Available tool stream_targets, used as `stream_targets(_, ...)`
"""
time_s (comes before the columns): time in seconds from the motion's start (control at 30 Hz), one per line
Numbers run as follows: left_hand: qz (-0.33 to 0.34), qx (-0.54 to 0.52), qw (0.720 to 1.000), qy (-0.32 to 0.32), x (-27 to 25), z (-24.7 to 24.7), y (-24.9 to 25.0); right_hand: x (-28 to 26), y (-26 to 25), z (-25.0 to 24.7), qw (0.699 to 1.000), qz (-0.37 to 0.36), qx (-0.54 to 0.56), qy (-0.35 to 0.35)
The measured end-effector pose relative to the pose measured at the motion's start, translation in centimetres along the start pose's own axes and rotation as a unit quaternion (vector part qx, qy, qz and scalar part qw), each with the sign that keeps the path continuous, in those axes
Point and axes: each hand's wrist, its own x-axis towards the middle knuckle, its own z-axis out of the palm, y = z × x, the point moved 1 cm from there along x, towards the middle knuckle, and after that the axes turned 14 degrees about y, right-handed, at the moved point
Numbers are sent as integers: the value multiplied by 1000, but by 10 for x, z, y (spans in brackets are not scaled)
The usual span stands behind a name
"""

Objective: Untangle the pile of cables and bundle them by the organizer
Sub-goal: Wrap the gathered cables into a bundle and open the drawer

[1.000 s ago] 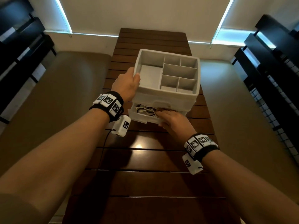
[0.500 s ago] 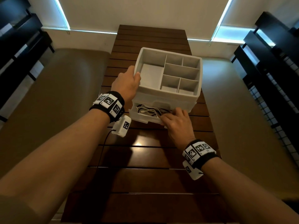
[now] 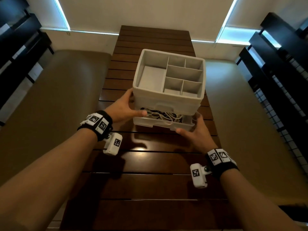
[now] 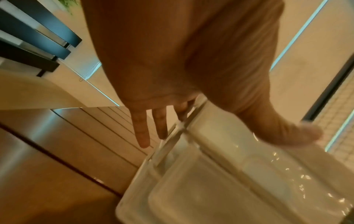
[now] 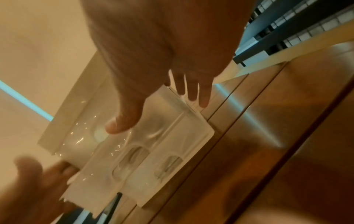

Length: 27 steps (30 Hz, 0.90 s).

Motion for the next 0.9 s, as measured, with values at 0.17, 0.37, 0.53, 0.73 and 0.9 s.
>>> stream_targets(0.17,-17,1,1000,-10,-1,21,-26,22,4,8,1000,9,-2,-3)
stream_targets(0.37,-4,19,987,162,-6,37,-48,34,-5,18,996,9,24,81)
stream_targets(0.53,7,39,978,203,-4,37,-48,36,-7,27,994,-8,33,100)
stream_targets(0.73,-27,-79,986,144,-8,34,-36,37,-3,20,997,18,70,43)
stream_targets(0.9,-28,-161,979,124,-8,41,-28,36,-5,25,975,92,203,18)
